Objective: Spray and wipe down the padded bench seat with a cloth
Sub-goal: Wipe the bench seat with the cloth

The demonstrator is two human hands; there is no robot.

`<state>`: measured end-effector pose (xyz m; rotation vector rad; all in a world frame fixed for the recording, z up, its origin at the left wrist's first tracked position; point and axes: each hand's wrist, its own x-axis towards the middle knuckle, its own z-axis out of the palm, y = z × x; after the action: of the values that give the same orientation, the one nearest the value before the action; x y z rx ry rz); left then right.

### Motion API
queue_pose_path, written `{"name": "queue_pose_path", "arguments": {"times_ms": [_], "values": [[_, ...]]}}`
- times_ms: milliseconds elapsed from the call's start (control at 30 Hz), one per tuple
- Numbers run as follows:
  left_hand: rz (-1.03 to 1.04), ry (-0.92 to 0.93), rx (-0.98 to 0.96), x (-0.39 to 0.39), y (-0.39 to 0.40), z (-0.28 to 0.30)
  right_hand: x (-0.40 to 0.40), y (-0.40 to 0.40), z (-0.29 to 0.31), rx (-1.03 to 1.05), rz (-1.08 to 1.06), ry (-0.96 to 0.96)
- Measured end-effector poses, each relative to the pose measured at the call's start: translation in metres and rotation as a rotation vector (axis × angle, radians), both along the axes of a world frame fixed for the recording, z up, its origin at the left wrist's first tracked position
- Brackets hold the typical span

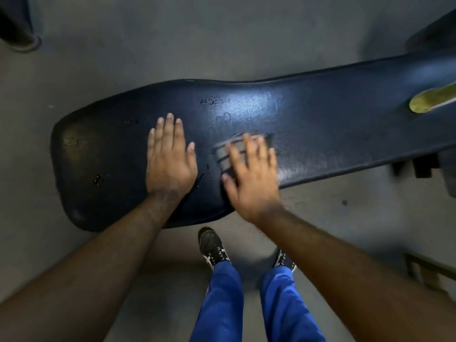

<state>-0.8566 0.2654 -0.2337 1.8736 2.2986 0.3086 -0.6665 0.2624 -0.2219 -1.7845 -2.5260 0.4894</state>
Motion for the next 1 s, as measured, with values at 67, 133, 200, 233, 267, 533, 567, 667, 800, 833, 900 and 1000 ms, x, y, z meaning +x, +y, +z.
{"name": "queue_pose_path", "arguments": {"times_ms": [67,133,200,233,267,533,567,667,800,833,900,1000], "values": [[0.006,-0.005,0.007,0.001,0.000,-0.001,0.013,0.005,0.002,-0.023,0.363,0.000],[0.003,-0.014,0.015,0.001,0.000,-0.002,0.025,0.049,0.001,0.027,0.308,-0.052],[0.018,-0.016,0.025,0.001,0.001,-0.003,0.015,0.088,-0.004,0.001,-0.104,-0.089],[0.025,-0.019,0.029,0.001,0.002,-0.003,0.000,0.089,-0.005,-0.024,-0.233,-0.097],[0.033,-0.024,0.031,0.002,0.002,-0.002,-0.017,0.081,-0.003,-0.026,-0.200,-0.094],[0.085,0.055,-0.009,0.003,0.001,-0.002,-0.024,0.143,-0.002,-0.032,0.014,-0.062],[0.085,0.055,-0.017,0.003,0.002,-0.001,-0.039,0.137,0.000,-0.039,-0.022,-0.068],[0.069,0.062,-0.044,0.002,0.002,0.000,-0.057,0.112,0.002,-0.049,0.438,0.001],[0.082,0.037,-0.010,0.001,0.002,-0.004,-0.061,0.163,-0.002,-0.013,0.147,-0.006],[0.084,0.030,-0.007,0.001,0.001,-0.003,-0.073,0.159,-0.002,-0.047,0.016,-0.024],[0.085,0.011,0.003,0.002,0.001,-0.001,-0.085,0.125,0.001,-0.040,0.145,-0.005],[0.089,-0.003,0.011,0.002,0.001,-0.001,-0.040,0.109,-0.004,0.006,0.525,0.055]]}}
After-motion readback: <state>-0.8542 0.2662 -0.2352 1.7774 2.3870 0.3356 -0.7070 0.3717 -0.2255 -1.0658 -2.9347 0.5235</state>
